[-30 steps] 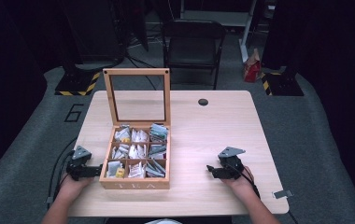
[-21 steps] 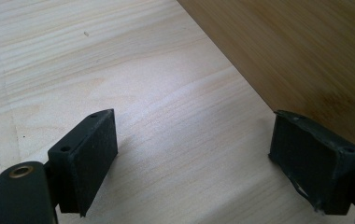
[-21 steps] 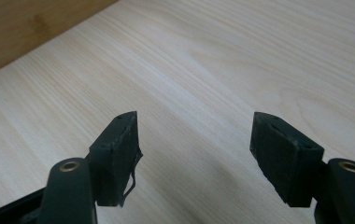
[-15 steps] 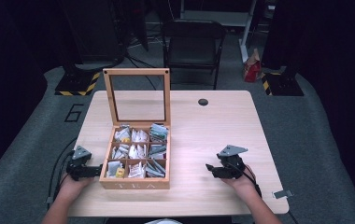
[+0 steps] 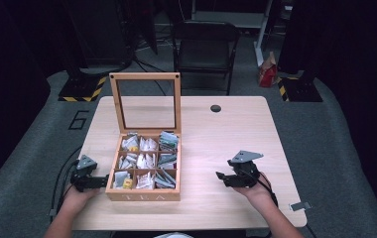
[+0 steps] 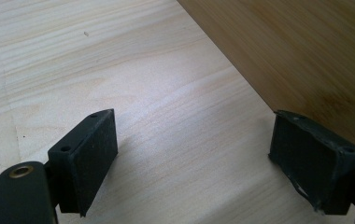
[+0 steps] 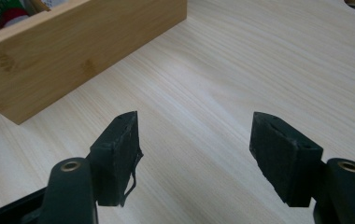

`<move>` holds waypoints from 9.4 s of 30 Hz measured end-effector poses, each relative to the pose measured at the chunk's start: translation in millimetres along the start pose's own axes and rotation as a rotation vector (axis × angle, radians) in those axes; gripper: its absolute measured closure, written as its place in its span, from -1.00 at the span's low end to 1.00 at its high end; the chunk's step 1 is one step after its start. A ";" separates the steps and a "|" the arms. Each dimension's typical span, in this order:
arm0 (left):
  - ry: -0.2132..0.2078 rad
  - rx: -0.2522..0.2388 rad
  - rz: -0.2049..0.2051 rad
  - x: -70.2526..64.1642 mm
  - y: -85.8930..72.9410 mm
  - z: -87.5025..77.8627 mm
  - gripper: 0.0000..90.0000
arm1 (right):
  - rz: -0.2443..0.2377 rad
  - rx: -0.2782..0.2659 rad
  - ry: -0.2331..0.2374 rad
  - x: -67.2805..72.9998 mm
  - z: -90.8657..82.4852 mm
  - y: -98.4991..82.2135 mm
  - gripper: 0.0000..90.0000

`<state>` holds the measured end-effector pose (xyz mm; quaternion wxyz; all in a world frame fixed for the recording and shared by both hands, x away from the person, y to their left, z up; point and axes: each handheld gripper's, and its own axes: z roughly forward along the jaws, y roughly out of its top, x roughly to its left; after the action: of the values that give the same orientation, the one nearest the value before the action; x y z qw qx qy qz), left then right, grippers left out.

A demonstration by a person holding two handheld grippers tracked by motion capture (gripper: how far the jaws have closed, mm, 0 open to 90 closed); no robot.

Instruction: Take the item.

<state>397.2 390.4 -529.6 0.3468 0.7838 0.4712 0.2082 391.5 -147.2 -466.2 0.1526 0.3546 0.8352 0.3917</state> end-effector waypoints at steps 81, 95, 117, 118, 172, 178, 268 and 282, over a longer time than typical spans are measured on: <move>-0.003 0.003 -0.003 -0.2 -0.1 -0.2 -0.67 | -0.120 -0.084 0.165 50.8 -1.6 86.2 -0.19; 0.002 -0.003 0.001 0.0 -0.1 0.2 -0.67 | -0.140 -0.090 0.192 60.7 5.5 92.9 -0.13; 0.003 -0.005 0.000 -0.1 -0.1 0.3 -0.67 | -0.188 -0.087 0.232 79.9 22.7 102.3 -0.03; -0.003 0.004 -0.003 -0.3 -0.1 -0.3 -0.67 | -0.184 -0.085 0.232 81.5 23.9 102.5 -0.02; 0.000 0.001 0.002 0.2 0.1 0.0 -0.67 | -0.220 0.000 0.294 110.1 78.2 81.2 0.70; -0.001 0.000 0.001 0.1 0.1 0.0 -0.67 | -0.214 0.000 0.292 108.0 81.3 80.8 0.72; 0.000 0.001 0.002 0.2 0.1 0.0 -0.67 | -0.248 -0.130 0.312 82.2 5.1 124.4 0.99; 0.000 0.000 0.002 0.1 0.0 0.0 -0.67 | -0.234 -0.145 0.256 61.9 -9.4 117.2 0.99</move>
<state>397.2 390.5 -529.6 0.3465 0.7842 0.4706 0.2086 398.5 -56.5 -369.3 0.1150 0.1902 0.8529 0.4725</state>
